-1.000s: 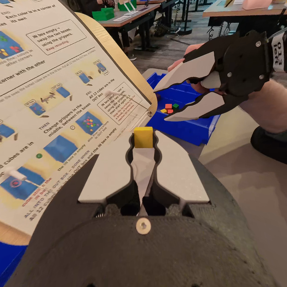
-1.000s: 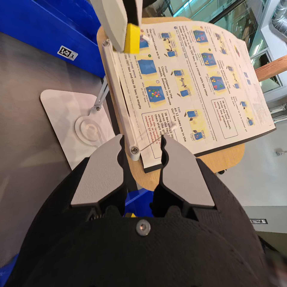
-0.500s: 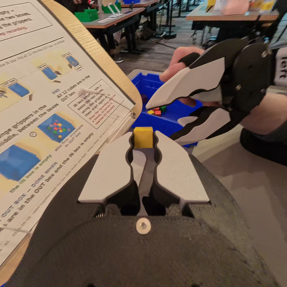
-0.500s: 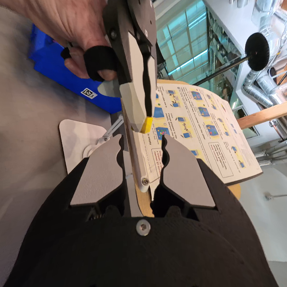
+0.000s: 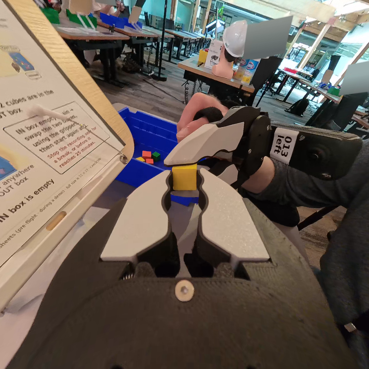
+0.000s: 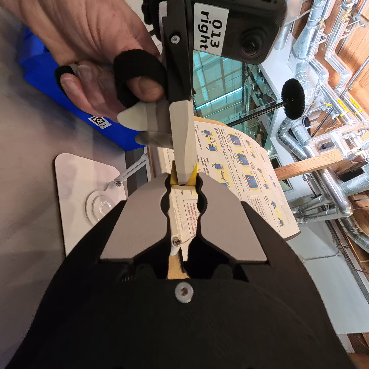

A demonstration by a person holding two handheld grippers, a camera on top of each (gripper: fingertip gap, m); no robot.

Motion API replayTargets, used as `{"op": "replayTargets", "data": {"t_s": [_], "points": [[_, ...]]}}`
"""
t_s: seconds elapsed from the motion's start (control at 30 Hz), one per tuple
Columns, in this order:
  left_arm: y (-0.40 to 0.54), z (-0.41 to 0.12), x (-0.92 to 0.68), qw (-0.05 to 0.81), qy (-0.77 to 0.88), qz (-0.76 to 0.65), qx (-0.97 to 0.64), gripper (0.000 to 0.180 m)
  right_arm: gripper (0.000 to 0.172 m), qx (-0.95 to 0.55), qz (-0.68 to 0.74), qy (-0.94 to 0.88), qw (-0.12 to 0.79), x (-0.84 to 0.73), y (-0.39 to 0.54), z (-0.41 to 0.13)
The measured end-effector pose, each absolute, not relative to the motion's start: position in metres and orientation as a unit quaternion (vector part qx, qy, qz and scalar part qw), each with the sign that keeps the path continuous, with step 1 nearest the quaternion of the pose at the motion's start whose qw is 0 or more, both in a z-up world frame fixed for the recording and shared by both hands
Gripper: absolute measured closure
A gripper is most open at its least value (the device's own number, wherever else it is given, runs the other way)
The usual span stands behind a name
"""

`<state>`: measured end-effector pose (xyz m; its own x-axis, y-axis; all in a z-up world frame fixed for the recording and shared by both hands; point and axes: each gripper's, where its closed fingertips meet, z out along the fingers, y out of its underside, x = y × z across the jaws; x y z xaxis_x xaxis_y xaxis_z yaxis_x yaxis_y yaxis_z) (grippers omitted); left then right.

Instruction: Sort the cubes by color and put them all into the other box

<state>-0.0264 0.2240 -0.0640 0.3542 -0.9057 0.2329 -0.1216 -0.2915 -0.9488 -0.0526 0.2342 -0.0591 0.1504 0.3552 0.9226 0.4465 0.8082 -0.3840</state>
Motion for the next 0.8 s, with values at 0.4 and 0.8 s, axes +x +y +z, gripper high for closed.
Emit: {"op": "replayTargets", "data": {"t_s": [0.4,0.8], "points": [[0.29,-0.062,-0.113,0.589,0.303,-0.002,-0.75,0.113,0.149,-0.399,-0.092,-0.608,0.68,0.006,0.293,-0.037],[0.289,-0.018,-0.188,0.606,0.275,0.1,-0.74,0.115,0.148,-0.71,-0.114,-0.535,0.443,0.154,0.388,-0.112]]}}
